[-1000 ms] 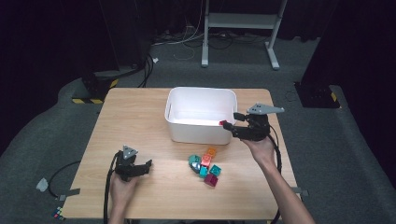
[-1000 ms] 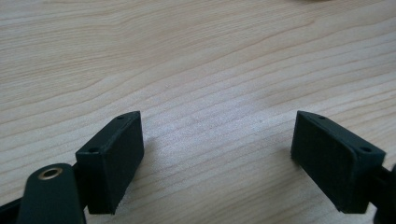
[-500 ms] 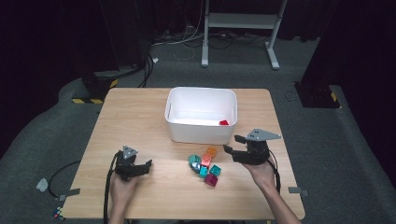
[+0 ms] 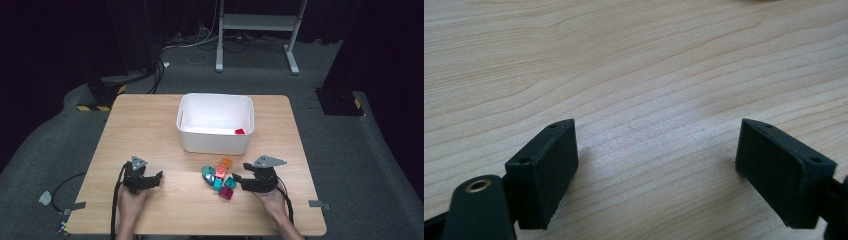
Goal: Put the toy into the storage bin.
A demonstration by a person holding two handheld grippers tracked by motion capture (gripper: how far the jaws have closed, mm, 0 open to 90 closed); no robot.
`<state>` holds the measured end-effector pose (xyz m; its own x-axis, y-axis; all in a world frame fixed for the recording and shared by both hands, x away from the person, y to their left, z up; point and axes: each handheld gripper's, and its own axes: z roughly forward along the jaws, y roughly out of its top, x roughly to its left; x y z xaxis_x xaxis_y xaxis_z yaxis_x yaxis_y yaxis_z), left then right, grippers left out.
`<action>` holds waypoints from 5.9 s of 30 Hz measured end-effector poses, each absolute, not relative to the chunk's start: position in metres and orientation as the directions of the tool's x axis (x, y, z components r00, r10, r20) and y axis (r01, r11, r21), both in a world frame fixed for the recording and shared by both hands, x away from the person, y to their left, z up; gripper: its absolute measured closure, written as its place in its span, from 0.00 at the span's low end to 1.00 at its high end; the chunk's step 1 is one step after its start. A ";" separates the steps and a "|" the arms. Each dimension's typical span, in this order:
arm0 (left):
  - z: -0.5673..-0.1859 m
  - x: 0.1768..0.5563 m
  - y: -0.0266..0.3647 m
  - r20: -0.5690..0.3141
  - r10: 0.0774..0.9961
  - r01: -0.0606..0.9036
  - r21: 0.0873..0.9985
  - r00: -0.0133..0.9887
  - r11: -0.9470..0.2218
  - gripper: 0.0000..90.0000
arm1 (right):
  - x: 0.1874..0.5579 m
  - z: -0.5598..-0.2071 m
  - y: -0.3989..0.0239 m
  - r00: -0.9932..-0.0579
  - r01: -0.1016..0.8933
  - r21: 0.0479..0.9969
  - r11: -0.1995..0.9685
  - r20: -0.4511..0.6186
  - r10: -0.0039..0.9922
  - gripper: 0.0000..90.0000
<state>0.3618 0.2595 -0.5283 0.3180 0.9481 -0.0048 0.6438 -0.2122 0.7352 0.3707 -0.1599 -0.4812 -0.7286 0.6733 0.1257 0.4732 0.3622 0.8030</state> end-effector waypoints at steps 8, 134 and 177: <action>-0.528 0.362 0.260 -0.005 0.948 0.644 0.735 0.318 -0.212 0.19 | 0.368 -0.496 -0.150 -0.738 0.486 0.778 0.397 0.123 0.663 0.41; -0.528 0.362 0.260 -0.006 0.948 0.644 0.735 0.318 -0.212 0.19 | 0.414 -0.378 -0.166 -0.763 0.417 0.845 0.335 0.125 0.634 0.65; -0.528 0.362 0.260 -0.006 0.948 0.644 0.735 0.319 -0.212 0.19 | 0.480 -0.335 -0.135 -0.730 0.420 0.843 0.337 0.093 0.677 0.65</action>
